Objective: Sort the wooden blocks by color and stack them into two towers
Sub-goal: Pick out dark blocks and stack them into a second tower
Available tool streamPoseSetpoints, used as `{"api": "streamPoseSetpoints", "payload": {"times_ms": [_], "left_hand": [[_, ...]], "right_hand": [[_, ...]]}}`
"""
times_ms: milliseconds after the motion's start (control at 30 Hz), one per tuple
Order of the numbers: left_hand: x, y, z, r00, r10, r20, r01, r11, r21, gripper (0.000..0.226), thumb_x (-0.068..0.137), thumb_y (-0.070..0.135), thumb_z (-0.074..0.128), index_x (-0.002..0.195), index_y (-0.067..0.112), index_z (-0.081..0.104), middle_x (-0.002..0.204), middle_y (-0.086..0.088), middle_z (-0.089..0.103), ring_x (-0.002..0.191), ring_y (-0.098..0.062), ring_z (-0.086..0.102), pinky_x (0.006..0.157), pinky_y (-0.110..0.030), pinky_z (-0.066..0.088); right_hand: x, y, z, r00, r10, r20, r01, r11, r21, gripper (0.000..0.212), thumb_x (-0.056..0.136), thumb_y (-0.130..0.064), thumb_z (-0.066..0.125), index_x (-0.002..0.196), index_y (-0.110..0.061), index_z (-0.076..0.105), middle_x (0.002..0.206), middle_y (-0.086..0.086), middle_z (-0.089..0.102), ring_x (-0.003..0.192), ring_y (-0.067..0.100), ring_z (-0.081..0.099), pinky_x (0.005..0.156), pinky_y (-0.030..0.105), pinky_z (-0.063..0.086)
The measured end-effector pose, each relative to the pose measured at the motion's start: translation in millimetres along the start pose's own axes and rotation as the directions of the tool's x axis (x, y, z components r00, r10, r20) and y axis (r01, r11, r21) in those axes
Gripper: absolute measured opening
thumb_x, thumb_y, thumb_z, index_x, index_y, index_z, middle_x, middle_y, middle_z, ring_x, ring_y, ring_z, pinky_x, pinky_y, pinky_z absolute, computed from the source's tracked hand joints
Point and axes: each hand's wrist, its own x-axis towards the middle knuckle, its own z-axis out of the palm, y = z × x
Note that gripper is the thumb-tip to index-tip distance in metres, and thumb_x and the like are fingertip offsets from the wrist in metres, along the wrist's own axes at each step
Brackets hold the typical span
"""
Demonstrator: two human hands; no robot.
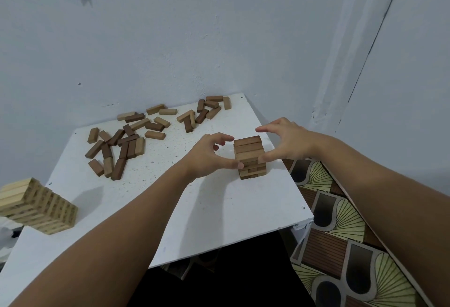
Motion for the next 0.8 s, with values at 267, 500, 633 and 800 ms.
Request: {"api": "streamPoseSetpoints", "payload": {"times_ms": [267, 500, 633, 800], "left_hand": [[-1.4, 0.4, 0.1, 1.0, -0.003, 0.005, 0.003, 1.0, -0.008, 0.081, 0.064, 0.041, 0.097, 0.137, 0.035, 0.062, 0.133, 0.006, 0.053, 0.123, -0.017, 0.051, 0.105, -0.041, 0.048], [-1.3, 0.1, 0.4, 1.0, -0.01, 0.005, 0.01, 1.0, -0.011, 0.078, 0.066, 0.039, 0.097, 0.136, 0.036, 0.062, 0.134, 0.005, 0.053, 0.122, -0.016, 0.051, 0.106, -0.042, 0.047], [-1.3, 0.3, 0.2, 1.0, -0.013, 0.005, 0.013, 1.0, -0.015, 0.077, 0.065, 0.04, 0.097, 0.134, 0.038, 0.063, 0.133, 0.006, 0.054, 0.122, -0.015, 0.051, 0.106, -0.042, 0.047], [-2.4, 0.6, 0.9, 1.0, -0.017, 0.008, 0.017, 1.0, -0.021, 0.076, 0.066, 0.039, 0.097, 0.133, 0.037, 0.064, 0.132, 0.007, 0.054, 0.122, -0.015, 0.051, 0.107, -0.042, 0.047]], "right_hand": [[-4.5, 7.6, 15.4, 0.996, 0.062, -0.059, -0.045, 0.964, 0.263, 0.075, 0.071, -0.083, 0.054, 0.135, -0.044, 0.06, 0.15, -0.009, 0.035, 0.145, 0.02, 0.03, 0.121, 0.054, 0.025], [-8.4, 3.7, 21.3, 0.997, 0.062, -0.053, -0.038, 0.926, 0.375, 0.018, 0.094, -0.062, 0.054, 0.104, -0.048, 0.05, 0.147, -0.01, 0.038, 0.141, 0.019, 0.035, 0.12, 0.053, 0.028], [-7.9, 3.3, 21.2, 0.996, 0.066, -0.067, -0.036, 0.926, 0.376, 0.034, 0.083, -0.068, 0.051, 0.108, -0.046, 0.053, 0.147, -0.01, 0.038, 0.141, 0.019, 0.036, 0.119, 0.053, 0.029], [-8.1, 3.7, 22.4, 0.997, 0.045, -0.063, -0.019, 0.929, 0.37, 0.022, 0.086, -0.067, 0.052, 0.099, -0.049, 0.054, 0.145, -0.009, 0.038, 0.14, 0.019, 0.036, 0.119, 0.054, 0.029]]}}
